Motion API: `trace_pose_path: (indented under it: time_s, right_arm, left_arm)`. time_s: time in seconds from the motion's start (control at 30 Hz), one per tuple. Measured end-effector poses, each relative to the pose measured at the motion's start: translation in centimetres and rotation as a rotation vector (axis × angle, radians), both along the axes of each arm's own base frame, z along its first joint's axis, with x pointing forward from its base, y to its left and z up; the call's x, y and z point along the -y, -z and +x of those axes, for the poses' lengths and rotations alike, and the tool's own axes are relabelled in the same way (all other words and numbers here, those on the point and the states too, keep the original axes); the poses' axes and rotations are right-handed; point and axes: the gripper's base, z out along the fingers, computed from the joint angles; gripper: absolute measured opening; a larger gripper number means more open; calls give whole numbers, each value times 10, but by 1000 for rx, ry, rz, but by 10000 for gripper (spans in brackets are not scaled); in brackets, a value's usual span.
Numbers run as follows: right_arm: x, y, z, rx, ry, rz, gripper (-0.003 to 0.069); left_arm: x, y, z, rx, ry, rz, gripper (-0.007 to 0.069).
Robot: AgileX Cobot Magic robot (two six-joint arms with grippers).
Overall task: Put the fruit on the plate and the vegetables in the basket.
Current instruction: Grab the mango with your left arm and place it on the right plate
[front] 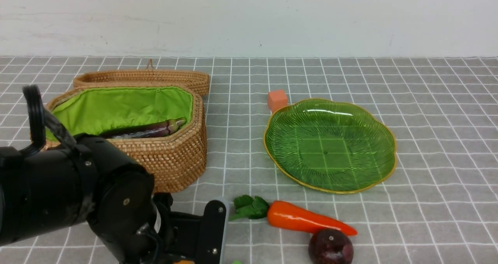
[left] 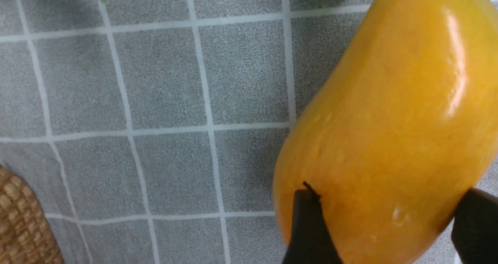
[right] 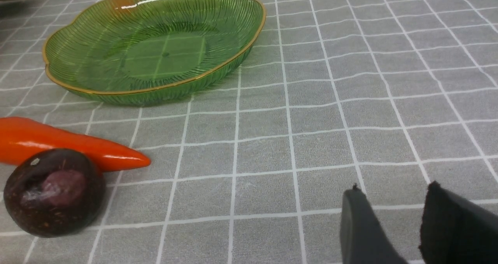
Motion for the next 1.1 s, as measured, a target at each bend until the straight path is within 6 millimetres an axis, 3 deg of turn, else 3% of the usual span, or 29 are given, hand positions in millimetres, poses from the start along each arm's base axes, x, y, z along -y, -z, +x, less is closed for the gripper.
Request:
trace_pose_path:
  time_s: [0.13, 0.27, 0.3, 0.37, 0.6, 0.8, 0.93, 1.1]
  right_arm:
    - [0, 0, 0, 0, 0, 1, 241]
    - [0, 0, 0, 0, 0, -1, 241]
    - [0, 0, 0, 0, 0, -1, 241]
    - [0, 0, 0, 0, 0, -1, 241]
    - [0, 0, 0, 0, 0, -1, 241]
    - [0, 0, 0, 0, 0, -1, 241]
    - [0, 0, 0, 0, 0, -1, 241]
    - [0, 0, 0, 0, 0, -1, 241]
  left_arm:
    - [-4, -7, -6, -6, -27, -10, 363]
    - [-9, -15, -15, -19, -58, -22, 518]
    - [-12, -23, -18, 10, -61, -37, 617]
    - [-15, -31, -20, 43, -58, -49, 657]
    - [-17, -44, -22, 118, -15, -86, 668]
    - [-2, -35, -25, 113, 61, -70, 658]
    - [16, -18, -28, 81, 154, -26, 636]
    - [27, 13, -18, 47, 183, 33, 596]
